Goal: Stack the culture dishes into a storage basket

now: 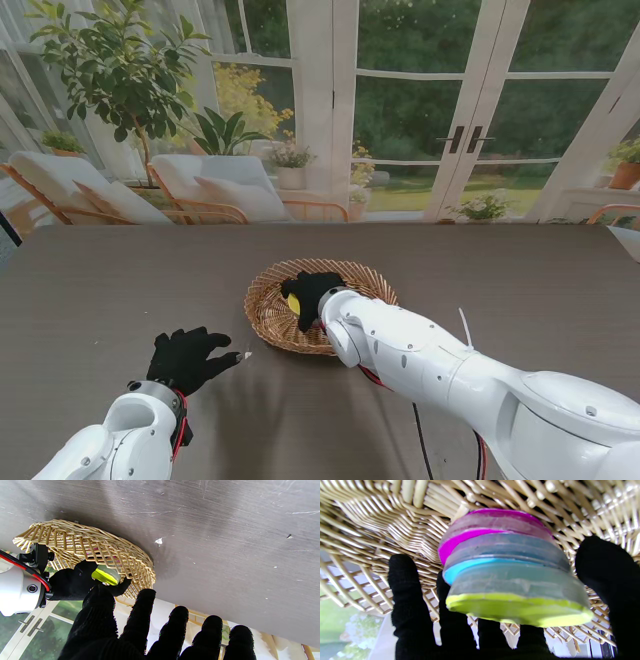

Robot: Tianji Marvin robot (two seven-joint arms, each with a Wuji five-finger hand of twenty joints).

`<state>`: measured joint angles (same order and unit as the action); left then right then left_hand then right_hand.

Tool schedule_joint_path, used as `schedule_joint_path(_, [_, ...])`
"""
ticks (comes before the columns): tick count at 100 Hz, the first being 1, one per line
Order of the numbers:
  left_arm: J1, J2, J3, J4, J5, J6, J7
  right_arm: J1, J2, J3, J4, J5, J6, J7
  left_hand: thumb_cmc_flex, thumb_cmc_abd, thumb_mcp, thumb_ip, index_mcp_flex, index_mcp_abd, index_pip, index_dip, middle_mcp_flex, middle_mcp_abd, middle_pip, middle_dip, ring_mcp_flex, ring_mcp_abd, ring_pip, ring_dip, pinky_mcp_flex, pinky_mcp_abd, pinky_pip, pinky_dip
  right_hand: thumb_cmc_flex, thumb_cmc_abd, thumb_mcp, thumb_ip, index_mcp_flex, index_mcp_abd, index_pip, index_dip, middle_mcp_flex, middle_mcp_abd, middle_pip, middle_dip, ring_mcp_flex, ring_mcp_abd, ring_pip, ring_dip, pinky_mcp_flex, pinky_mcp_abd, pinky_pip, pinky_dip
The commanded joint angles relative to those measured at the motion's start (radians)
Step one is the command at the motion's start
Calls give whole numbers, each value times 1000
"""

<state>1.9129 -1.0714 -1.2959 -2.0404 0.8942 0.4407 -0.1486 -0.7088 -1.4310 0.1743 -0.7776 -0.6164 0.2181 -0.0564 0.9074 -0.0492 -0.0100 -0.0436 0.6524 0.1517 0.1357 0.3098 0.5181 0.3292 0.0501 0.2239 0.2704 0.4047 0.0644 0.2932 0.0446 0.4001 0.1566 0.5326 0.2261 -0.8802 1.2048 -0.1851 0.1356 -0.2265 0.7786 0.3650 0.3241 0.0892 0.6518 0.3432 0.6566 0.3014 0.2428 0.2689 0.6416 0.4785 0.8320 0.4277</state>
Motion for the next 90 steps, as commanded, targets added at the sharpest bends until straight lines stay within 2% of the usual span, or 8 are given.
schedule_joint_path(1, [2,-1,-1,0,-4,-1,-19,-5,-5,-3,3,-1,-6,13,35,39,-4,35,25,11,2,2,9,12,-2,8,34,16,-1,5,1,-6,1,11,-33,-12,6,10,-44,-12,-12,-18,-47,-18,-1,-15,-45,13,-16,-14,-259,44,-30,-7])
schedule_joint_path(40, [1,-1,1,2,-5,2,-19,-6,-6,-1,4,3,-10,14,35,39,-4,35,25,9,2,2,10,14,-2,8,34,17,-1,5,1,-7,1,11,-52,-19,-9,2,-57,-17,-114,-48,-93,-28,2,-18,-68,22,-33,-20,-273,57,-45,-1])
schedule_joint_path(63, [1,-1,0,3,-5,1,-17,-7,15,9,-39,-5,2,26,35,39,-4,35,26,9,2,3,10,12,-2,8,34,17,-1,5,2,-5,1,11,-67,-8,-20,-3,-62,-19,-162,-42,-102,-27,-2,-22,-82,29,-45,-25,-286,64,-58,-2])
schedule_joint_path(72, [1,-1,0,3,-5,1,-18,-8,23,11,-54,-10,8,31,34,39,-5,35,25,8,2,3,10,11,-2,8,34,17,-1,5,2,-5,1,11,-71,-6,-24,-3,-60,-9,-224,-29,-116,-36,-26,-35,-110,37,-69,-40,-293,70,-71,-3])
schedule_joint_path(90, [3,-2,-2,3,-5,-1,-16,-13,33,19,-77,-15,15,33,34,39,-5,35,25,8,2,3,11,11,-1,8,34,15,-1,5,1,-6,1,11,-72,1,-30,-3,-59,-5,-247,-19,-122,-38,-35,-39,-120,37,-78,-48,-297,72,-78,-4])
